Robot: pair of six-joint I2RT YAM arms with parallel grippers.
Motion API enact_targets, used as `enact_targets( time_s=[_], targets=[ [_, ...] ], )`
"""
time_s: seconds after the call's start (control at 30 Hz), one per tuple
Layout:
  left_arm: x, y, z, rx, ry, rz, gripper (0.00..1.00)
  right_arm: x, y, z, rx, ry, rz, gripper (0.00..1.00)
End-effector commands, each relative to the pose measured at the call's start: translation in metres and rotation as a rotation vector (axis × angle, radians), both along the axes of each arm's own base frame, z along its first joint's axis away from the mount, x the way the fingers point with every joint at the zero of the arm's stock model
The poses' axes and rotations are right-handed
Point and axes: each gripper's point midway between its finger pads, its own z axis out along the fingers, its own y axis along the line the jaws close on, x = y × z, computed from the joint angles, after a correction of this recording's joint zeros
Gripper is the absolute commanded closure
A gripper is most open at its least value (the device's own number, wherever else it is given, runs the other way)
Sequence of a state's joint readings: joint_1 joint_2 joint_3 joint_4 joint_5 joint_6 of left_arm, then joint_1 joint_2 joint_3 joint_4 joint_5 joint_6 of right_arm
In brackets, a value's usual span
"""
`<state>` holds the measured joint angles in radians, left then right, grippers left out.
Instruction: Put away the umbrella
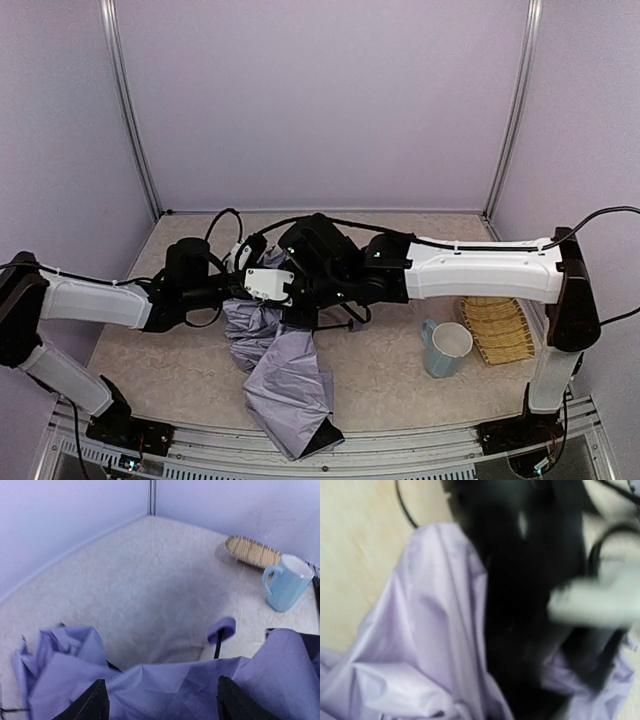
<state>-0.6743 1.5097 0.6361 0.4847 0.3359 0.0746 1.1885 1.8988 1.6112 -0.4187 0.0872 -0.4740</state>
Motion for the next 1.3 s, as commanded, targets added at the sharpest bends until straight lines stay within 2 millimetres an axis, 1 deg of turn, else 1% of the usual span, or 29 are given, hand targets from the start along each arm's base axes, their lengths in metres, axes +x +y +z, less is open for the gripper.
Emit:
enact_targets(
  time_s=[0.0, 0.1, 0.13, 0.2, 0.3, 0.33, 0.43, 0.47, 0.5, 0.6, 0.67, 0.73, 0.83, 0.9, 0.97, 1.03, 1.13, 1.2, 1.27],
  targets=[
    [-0.012, 0.022, 0.094, -0.167, -0.248, 0.034, 0.24, 0.012, -0.023, 0.061, 0.161, 0.066, -0.151, 1.0],
    [-0.03, 0.032, 0.129, -0.201, -0.369, 0.017, 0.19, 0.009, -0.037, 0.068, 0.195, 0.124, -0.215, 1.0],
    [-0.037, 0.034, 0.138, -0.223, -0.389, 0.006, 0.18, 0.008, -0.04, 0.071, 0.206, 0.142, -0.239, 1.0],
    [-0.054, 0.033, 0.15, -0.268, -0.4, -0.047, 0.17, 0.011, -0.048, 0.074, 0.218, 0.171, -0.306, 1.0],
    [-0.078, 0.025, 0.156, -0.3, -0.394, -0.126, 0.17, 0.016, -0.06, 0.078, 0.21, 0.191, -0.397, 1.0],
    [-0.084, 0.022, 0.155, -0.294, -0.387, -0.142, 0.17, 0.017, -0.063, 0.08, 0.211, 0.198, -0.419, 1.0],
    [-0.097, 0.016, 0.153, -0.28, -0.388, -0.166, 0.16, 0.018, -0.074, 0.089, 0.217, 0.208, -0.475, 1.0],
    [-0.097, 0.016, 0.151, -0.273, -0.388, -0.16, 0.15, 0.02, -0.078, 0.093, 0.226, 0.201, -0.498, 1.0],
    [-0.092, 0.018, 0.15, -0.267, -0.387, -0.127, 0.15, 0.02, -0.082, 0.095, 0.231, 0.199, -0.512, 1.0],
    [-0.068, 0.028, 0.149, -0.254, -0.356, -0.003, 0.15, 0.02, -0.091, 0.098, 0.241, 0.194, -0.536, 1.0],
    [-0.051, 0.037, 0.154, -0.263, -0.312, 0.079, 0.16, 0.021, -0.097, 0.097, 0.24, 0.187, -0.557, 1.0],
    [-0.039, 0.048, 0.161, -0.298, -0.269, 0.138, 0.16, 0.025, -0.103, 0.093, 0.227, 0.172, -0.589, 1.0],
    [-0.029, 0.064, 0.173, -0.377, -0.199, 0.207, 0.13, 0.033, -0.11, 0.085, 0.208, 0.137, -0.624, 1.0],
    [-0.021, 0.074, 0.171, -0.405, -0.151, 0.254, 0.13, 0.038, -0.111, 0.075, 0.193, 0.144, -0.64, 1.0],
    [-0.012, 0.08, 0.156, -0.39, -0.089, 0.298, 0.14, 0.043, -0.11, 0.067, 0.186, 0.171, -0.658, 1.0],
    [-0.001, 0.086, 0.129, -0.34, -0.009, 0.362, 0.17, 0.046, -0.107, 0.066, 0.189, 0.188, -0.678, 1.0],
    [0.008, 0.088, 0.07, -0.235, 0.1, 0.412, 0.18, 0.046, -0.1, 0.066, 0.178, 0.205, -0.672, 1.0],
    [0.013, 0.086, 0.035, -0.191, 0.162, 0.418, 0.19, 0.036, -0.084, 0.065, 0.175, 0.238, -0.594, 1.0],
    [0.014, 0.074, 0.01, -0.164, 0.212, 0.364, 0.21, 0.018, -0.06, 0.066, 0.182, 0.285, -0.464, 1.0]
  ],
)
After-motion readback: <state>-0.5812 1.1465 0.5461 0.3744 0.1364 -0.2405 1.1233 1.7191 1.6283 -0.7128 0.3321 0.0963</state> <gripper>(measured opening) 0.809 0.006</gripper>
